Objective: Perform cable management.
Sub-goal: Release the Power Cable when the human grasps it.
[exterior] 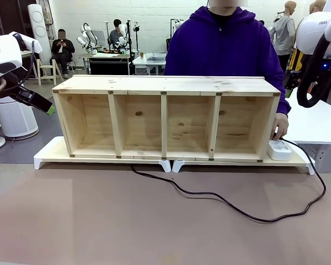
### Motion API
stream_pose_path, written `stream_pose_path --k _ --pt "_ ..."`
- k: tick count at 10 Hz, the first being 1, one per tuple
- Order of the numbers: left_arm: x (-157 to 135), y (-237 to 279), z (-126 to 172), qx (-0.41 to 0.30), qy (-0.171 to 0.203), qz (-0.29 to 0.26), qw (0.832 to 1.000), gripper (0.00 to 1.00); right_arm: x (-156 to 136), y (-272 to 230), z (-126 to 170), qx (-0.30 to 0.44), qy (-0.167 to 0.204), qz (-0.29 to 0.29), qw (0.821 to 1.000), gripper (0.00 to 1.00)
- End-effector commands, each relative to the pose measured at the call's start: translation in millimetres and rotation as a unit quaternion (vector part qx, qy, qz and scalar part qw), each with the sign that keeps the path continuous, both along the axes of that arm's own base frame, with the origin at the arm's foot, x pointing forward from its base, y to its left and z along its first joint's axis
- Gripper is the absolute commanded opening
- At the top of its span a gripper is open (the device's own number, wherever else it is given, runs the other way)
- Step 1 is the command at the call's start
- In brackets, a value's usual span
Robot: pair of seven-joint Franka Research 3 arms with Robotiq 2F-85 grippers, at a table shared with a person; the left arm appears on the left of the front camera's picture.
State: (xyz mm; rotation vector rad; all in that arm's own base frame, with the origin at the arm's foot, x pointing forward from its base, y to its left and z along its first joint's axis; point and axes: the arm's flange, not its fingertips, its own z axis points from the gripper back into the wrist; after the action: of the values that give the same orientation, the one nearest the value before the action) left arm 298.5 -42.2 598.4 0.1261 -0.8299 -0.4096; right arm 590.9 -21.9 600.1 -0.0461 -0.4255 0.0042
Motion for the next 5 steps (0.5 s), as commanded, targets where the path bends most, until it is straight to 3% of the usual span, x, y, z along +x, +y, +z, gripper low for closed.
stream_pose_path --k 1,5 --pt "2.1 -1.4 0.1 -0.007 -0.006 0.001 1.0 1.0 -0.1 -0.1 -1.0 0.0 0.002 0.0 1.0 0.9" --pt "2.1 -1.4 0.1 -0.007 -0.006 0.001 1.0 1.0 -0.1 -0.1 -1.0 0.0 0.002 0.0 1.0 0.9"
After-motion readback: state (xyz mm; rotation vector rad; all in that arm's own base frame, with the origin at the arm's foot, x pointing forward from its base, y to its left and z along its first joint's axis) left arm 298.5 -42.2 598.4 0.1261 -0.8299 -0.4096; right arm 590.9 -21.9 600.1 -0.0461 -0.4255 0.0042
